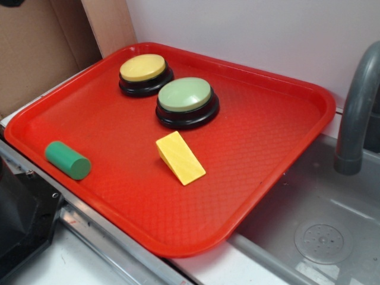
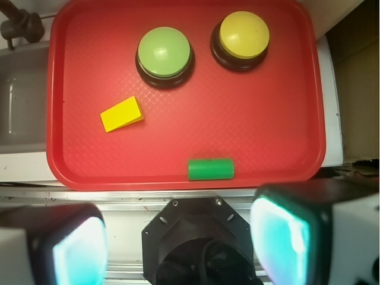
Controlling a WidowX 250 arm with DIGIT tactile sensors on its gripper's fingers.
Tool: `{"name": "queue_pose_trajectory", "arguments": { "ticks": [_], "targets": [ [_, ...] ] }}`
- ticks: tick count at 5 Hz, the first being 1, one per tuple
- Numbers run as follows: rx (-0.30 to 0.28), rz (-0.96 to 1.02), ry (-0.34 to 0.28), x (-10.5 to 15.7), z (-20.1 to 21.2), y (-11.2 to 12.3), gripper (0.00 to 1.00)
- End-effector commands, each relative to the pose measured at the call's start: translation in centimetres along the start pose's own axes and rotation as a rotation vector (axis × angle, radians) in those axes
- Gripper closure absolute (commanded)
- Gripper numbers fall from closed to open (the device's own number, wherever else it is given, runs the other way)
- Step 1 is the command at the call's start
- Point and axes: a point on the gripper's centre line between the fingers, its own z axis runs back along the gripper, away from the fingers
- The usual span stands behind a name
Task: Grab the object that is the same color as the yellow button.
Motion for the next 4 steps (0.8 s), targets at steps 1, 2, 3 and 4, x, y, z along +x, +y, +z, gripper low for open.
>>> {"name": "queue_pose_trajectory", "arguments": {
  "ticks": [1,2,3,4],
  "targets": [
    [0.0,0.0,0.0,0.0,0.0,0.0,0.0],
    [-0.005,0.089,0.054,2.0,-2.2,-1.4,0.0],
    [0.026,0.215,0.003,3.5,-4.6,-3.3,0.0],
    [0.012,0.386,-0.082,4.6,-7.2,-5.0,0.0]
  ]
}}
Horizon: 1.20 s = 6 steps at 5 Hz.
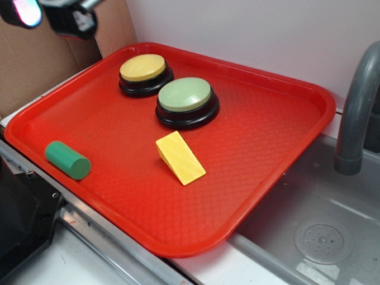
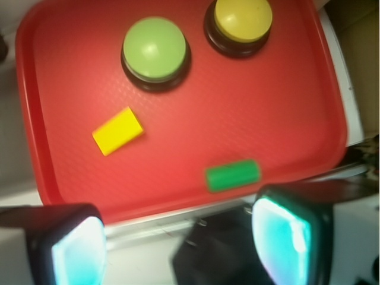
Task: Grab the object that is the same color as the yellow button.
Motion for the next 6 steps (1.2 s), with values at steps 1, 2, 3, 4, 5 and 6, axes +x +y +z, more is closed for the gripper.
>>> {"name": "queue_pose_trajectory", "arguments": {
  "ticks": [1,2,3,4,5,6],
  "targets": [
    [0.012,0.418,-0.137,1.6,-5.0,-2.6,0.0],
    [0.015,0.626,-0.214,3.0,-8.1,-2.5,0.0],
    [0.008,0.772,-0.25,4.0,-10.3,-2.7,0.0],
    [-0.024,0.803,-0.248,4.9,-12.6,-3.0,0.0],
    [-0.044,0.81,-0.188,5.4,-15.5,-3.8,0.0],
    [-0.028,0.803,-0.166,5.5,-17.2,-4.1,0.0]
  ]
}}
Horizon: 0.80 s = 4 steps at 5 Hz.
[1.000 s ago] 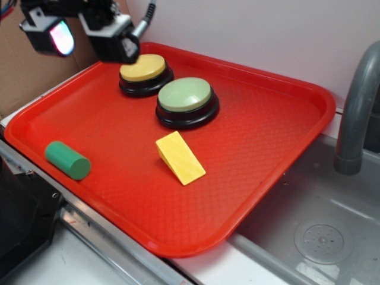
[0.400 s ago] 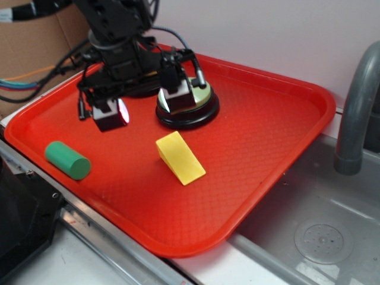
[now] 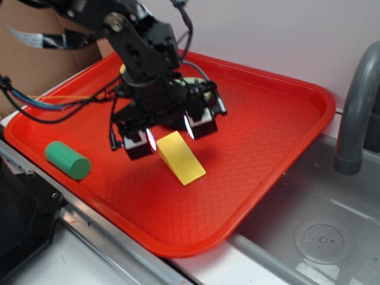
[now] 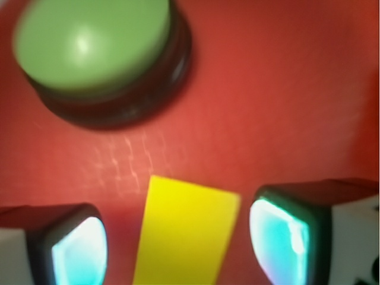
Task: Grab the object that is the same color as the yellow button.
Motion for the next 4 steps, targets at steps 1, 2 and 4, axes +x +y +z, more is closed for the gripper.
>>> {"name": "queue_pose_trajectory", "arguments": {
  "ticks": [1,2,4],
  "targets": [
    [-0.038,-0.001,0.017,0.5,-1.8,-0.6,0.0],
    [-0.055,-0.005,-0.001,0.6,-1.1,-0.3,1.0],
    [-0.086,-0.246,0.139,5.8,4.0,2.0,1.0]
  ]
}}
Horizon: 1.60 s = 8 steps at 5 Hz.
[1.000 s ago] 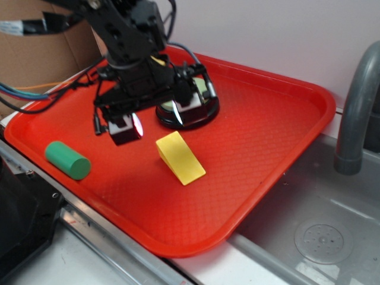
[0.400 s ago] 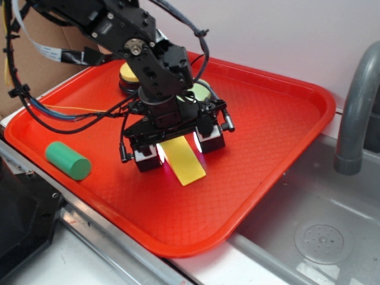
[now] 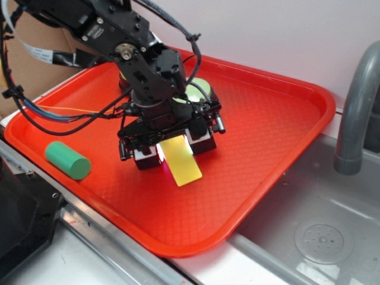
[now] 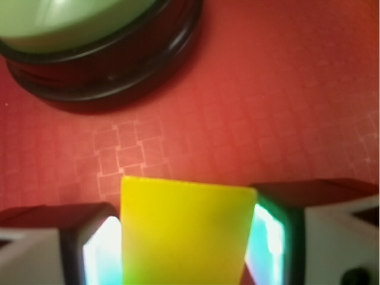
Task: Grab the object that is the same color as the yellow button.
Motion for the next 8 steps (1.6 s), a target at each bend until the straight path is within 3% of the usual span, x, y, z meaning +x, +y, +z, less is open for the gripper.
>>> {"name": "queue_pose_trajectory", "arguments": {
  "ticks": [1,2,3,4,5,6,8],
  "targets": [
    [-0.158,-0.43,0.147,7.5,9.6,2.7,1.0],
    [-0.171,-0.681,0.158,8.2,10.7,2.7,1.0],
    [-0.176,-0.881,0.217,9.0,11.6,3.3,1.0],
    [-0.2,-0.932,0.225,10.2,12.4,4.4,1.0],
    [-0.35,-1.042,0.211,11.7,13.8,6.2,1.0],
    [-0.341,-1.042,0.212,13.2,14.7,7.4,1.0],
    [-0.254,-1.055,0.188,16.2,14.3,10.1,1.0]
  ]
}}
